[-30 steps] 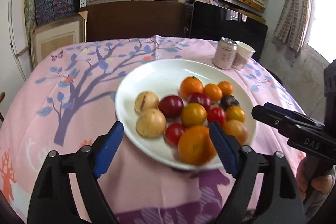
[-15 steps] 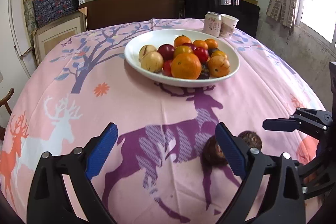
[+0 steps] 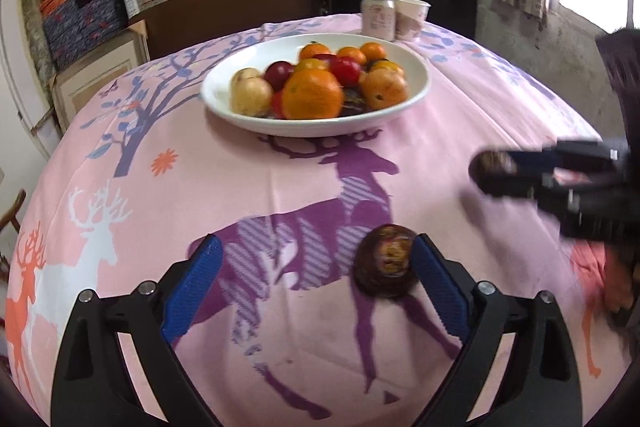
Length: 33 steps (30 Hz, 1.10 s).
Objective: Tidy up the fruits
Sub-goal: 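Grasp a dark brown fruit with the left tool while the right tool grasps another, then lower both dark brown fruits onto the plate and open both tools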
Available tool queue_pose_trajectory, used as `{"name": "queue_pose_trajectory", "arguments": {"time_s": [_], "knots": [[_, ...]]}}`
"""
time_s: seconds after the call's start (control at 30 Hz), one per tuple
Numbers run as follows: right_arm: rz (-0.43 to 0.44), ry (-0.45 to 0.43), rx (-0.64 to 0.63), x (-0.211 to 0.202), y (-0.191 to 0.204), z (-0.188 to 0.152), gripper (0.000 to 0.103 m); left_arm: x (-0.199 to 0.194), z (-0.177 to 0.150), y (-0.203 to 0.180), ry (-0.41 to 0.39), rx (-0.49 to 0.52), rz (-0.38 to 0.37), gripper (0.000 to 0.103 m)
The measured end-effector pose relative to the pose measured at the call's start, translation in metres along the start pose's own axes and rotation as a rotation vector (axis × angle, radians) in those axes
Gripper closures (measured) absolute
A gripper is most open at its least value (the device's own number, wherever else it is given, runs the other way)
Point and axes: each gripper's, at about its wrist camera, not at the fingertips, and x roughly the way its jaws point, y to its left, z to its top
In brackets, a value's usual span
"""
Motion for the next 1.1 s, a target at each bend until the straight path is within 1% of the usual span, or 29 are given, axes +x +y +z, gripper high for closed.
{"name": "queue_pose_trajectory", "arguments": {"time_s": [0.1,0.2,0.27,0.3,0.37,0.4,0.43,0.5,0.53,0.6,0.63,0.7,0.77,0.87,0.93,1.0,1.1], "knots": [[0.004,-0.019,0.037,-0.002,-0.008,0.003,0.06,0.006,0.001,-0.019,0.019,0.064,0.019,0.01],[0.007,-0.011,0.031,0.001,-0.006,0.004,0.06,0.013,0.003,-0.024,0.041,0.063,0.03,0.011],[0.013,-0.011,0.035,-0.001,-0.007,0.003,0.06,0.019,0.004,-0.022,0.069,0.045,0.013,0.026],[0.017,-0.01,0.043,-0.001,-0.009,0.004,0.06,0.022,0.004,-0.022,0.083,0.037,-0.008,0.033],[0.025,-0.007,0.059,-0.001,-0.013,0.006,0.06,0.021,0.004,-0.022,0.081,0.025,-0.032,0.044],[0.03,-0.005,0.068,-0.001,-0.014,0.005,0.06,0.02,0.004,-0.026,0.078,0.035,-0.048,0.055],[0.032,-0.003,0.072,-0.001,-0.014,0.005,0.06,0.019,0.003,-0.029,0.074,0.045,-0.057,0.061],[0.03,-0.004,0.073,-0.001,-0.014,0.004,0.06,0.016,0.003,-0.037,0.056,0.076,-0.018,0.061],[0.03,-0.006,0.075,-0.002,-0.014,0.004,0.06,0.013,0.003,-0.04,0.043,0.081,-0.014,0.062],[0.03,-0.016,0.083,-0.004,-0.014,0.004,0.06,0.005,0.005,-0.04,0.001,0.077,0.005,0.062],[0.028,-0.024,0.087,-0.005,-0.015,0.005,0.06,0.003,0.008,-0.041,-0.02,0.086,0.033,0.062],[0.014,-0.052,0.093,-0.008,-0.016,0.008,0.06,-0.001,0.015,-0.036,-0.051,0.085,0.075,0.062],[0.002,-0.073,0.085,-0.011,-0.015,0.017,0.06,-0.001,0.033,-0.026,-0.065,0.056,0.078,0.062],[-0.03,-0.099,0.059,-0.014,-0.012,0.043,0.06,-0.004,0.065,-0.011,-0.124,0.024,0.117,0.062],[-0.04,-0.126,0.046,-0.015,-0.01,0.067,0.06,-0.003,0.088,0.0,-0.159,-0.001,0.135,0.062],[-0.052,-0.149,0.034,-0.012,-0.009,0.087,0.06,0.002,0.108,0.011,-0.178,-0.03,0.137,0.062],[-0.052,-0.17,0.038,-0.001,-0.009,0.114,0.06,0.015,0.129,0.025,-0.192,-0.066,0.148,0.062]]}}
